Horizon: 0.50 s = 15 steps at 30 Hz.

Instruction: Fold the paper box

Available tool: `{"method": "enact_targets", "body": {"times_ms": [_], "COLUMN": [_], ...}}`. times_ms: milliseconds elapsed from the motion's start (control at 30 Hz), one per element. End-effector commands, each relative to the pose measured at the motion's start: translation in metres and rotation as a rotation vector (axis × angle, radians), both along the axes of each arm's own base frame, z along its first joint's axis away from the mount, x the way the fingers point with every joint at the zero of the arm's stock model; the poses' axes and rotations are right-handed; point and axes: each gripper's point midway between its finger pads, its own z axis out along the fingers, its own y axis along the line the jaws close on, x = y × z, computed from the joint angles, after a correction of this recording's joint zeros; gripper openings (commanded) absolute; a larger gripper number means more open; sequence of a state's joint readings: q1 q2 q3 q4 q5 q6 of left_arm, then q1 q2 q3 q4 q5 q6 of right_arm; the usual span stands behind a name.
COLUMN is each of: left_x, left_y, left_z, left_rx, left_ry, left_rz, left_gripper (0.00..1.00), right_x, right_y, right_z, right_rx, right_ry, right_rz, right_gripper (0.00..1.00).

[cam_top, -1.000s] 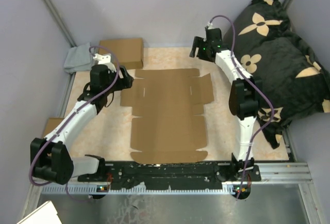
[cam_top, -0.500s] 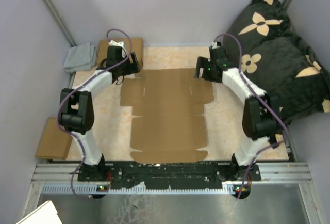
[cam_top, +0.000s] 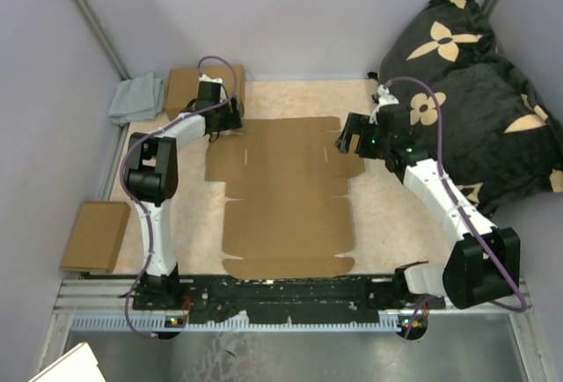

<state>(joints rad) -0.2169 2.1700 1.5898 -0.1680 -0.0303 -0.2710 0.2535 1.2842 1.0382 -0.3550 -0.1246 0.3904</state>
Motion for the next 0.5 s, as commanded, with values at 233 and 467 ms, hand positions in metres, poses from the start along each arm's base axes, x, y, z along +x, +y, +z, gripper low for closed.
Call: {"method": "enact_targets", "body": {"times_ms": [233, 467], "left_x": [0.012, 0.012], "left_y": [-0.014, -0.020], "left_z": [0.003, -0.001], "left_rx": [-0.018, -0.045], "left_ry": [-0.038, -0.034], "left_rz": [-0.056, -0.067], "left_gripper": [0.68, 0.60], "right_x": [-0.010, -0.013], "right_y": [0.010, 0.007], "right_z": [0.009, 0.001], "right_rx": [0.081, 0.071], "right_ry": [-0.052, -0.037], "right_rz": [0.021, 0.013], "right_gripper": [0.92, 0.92]}}
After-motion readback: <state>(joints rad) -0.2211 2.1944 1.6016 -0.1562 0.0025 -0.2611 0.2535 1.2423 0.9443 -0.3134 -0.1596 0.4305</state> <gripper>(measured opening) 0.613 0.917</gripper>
